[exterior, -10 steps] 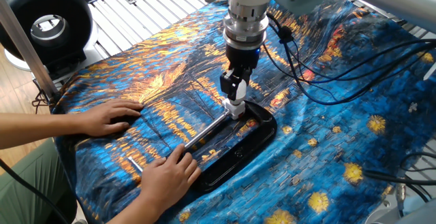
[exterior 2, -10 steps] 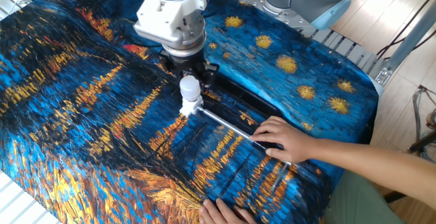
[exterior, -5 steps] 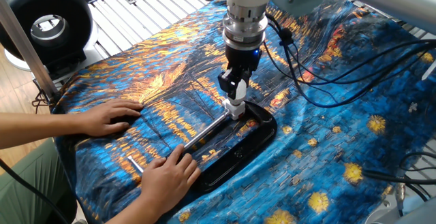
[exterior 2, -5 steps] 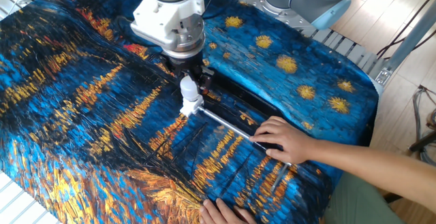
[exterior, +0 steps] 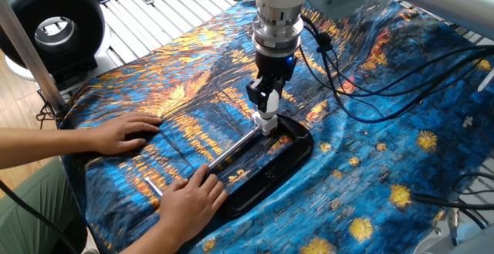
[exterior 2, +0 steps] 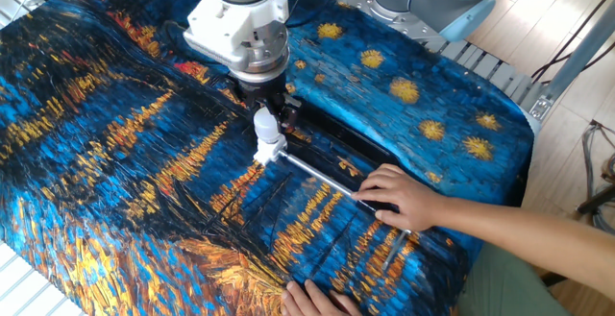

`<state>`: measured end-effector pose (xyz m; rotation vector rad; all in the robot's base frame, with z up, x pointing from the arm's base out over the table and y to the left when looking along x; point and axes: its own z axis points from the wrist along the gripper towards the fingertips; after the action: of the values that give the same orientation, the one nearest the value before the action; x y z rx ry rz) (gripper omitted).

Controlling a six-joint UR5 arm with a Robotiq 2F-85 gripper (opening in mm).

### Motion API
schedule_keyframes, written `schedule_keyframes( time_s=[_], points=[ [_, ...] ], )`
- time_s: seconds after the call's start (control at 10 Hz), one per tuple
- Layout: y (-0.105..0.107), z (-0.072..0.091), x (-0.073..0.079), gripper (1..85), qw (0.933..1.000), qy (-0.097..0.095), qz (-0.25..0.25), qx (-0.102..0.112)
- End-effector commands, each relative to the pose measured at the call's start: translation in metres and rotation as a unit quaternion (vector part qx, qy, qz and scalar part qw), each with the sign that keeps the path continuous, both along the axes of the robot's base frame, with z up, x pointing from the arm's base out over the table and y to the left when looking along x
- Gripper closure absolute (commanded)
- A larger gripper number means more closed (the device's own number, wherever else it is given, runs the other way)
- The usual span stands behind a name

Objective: Take out the light bulb by rotating it

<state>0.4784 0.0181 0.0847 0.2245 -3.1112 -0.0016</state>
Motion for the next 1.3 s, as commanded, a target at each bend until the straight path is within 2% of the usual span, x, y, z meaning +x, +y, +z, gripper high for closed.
schedule_keyframes(
  time_s=[0.0,0.3,0.5,0.7,0.9,1.1,1.2],
  points=[
    [-0.007,0.001,0.006,65.7,0.9986,-0.013,0.046,-0.024],
    [-0.001,0.003,0.01,65.7,0.9916,-0.024,0.126,-0.013],
    [-0.002,0.002,0.013,65.7,0.9817,-0.035,0.187,-0.012],
    [-0.006,-0.001,0.013,65.3,0.9669,-0.037,0.252,-0.014],
    [-0.014,-0.001,0.016,66.0,0.9478,-0.037,0.315,-0.029],
    [-0.024,-0.001,0.023,66.0,0.924,-0.039,0.377,-0.053],
    [-0.024,0.0,0.026,66.0,0.9136,-0.041,0.4,-0.059]
  ],
)
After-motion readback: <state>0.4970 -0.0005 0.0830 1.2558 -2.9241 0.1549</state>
